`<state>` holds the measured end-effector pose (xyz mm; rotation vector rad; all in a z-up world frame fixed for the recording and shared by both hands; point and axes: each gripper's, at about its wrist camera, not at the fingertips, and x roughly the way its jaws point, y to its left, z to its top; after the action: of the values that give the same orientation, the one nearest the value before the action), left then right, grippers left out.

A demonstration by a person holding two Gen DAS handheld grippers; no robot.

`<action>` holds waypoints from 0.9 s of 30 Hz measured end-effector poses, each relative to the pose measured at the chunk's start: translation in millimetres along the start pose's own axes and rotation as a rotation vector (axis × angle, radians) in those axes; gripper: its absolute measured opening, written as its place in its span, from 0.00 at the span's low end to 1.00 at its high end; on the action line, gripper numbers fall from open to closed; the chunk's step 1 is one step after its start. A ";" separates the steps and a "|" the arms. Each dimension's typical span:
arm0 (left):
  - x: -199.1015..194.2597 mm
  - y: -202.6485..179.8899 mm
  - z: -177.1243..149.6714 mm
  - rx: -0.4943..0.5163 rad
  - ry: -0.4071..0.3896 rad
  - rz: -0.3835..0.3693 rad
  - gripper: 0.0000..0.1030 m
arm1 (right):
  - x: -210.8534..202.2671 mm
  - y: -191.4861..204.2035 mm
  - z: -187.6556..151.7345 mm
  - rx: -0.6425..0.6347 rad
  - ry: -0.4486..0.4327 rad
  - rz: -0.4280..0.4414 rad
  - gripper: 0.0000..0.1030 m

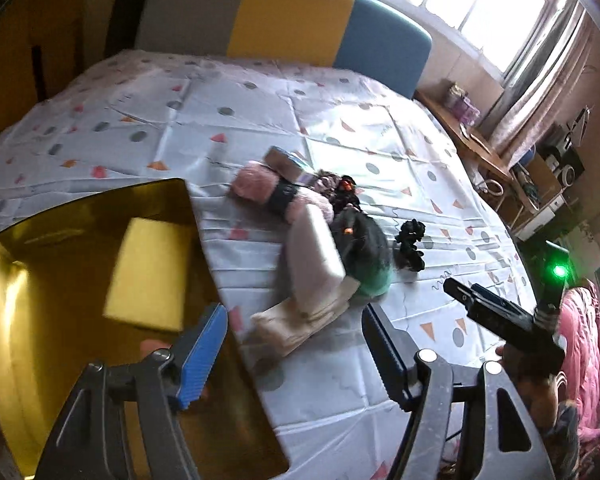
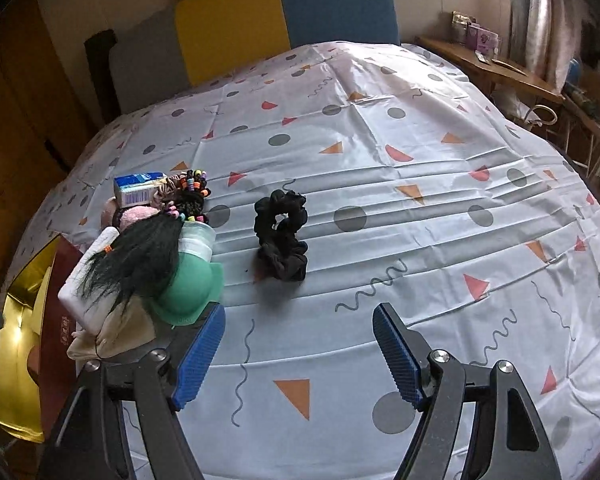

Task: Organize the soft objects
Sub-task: 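Move the left gripper to the white foam roller and grasp it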

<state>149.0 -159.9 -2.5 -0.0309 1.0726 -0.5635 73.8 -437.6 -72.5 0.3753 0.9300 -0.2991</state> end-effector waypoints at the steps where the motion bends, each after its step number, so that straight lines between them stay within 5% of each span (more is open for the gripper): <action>1: 5.5 -1.6 2.6 0.000 0.010 0.001 0.68 | -0.2 0.6 -0.1 0.003 0.000 0.003 0.75; 13: 73.9 -33.5 29.5 0.102 0.138 0.032 0.62 | -3.0 -4.4 3.9 0.034 -0.013 0.009 0.75; 18: 97.0 -37.7 30.7 0.192 0.167 0.087 0.40 | -3.2 -6.1 4.6 0.043 -0.014 0.010 0.75; 22: 112.9 -31.5 33.1 0.215 0.178 0.108 0.33 | -2.3 -5.3 5.6 0.037 -0.018 0.005 0.75; 24: 115.9 -30.0 31.1 0.225 0.167 0.109 0.18 | -1.8 -5.6 5.1 0.034 -0.018 0.000 0.75; 27: 106.7 -29.0 26.4 0.228 0.123 0.091 0.17 | -0.7 -7.3 4.8 0.037 -0.014 0.002 0.75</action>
<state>196.5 -239.2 -68.7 0.2536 1.1168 -0.6079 73.8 -446.2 -70.6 0.4074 0.9114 -0.3168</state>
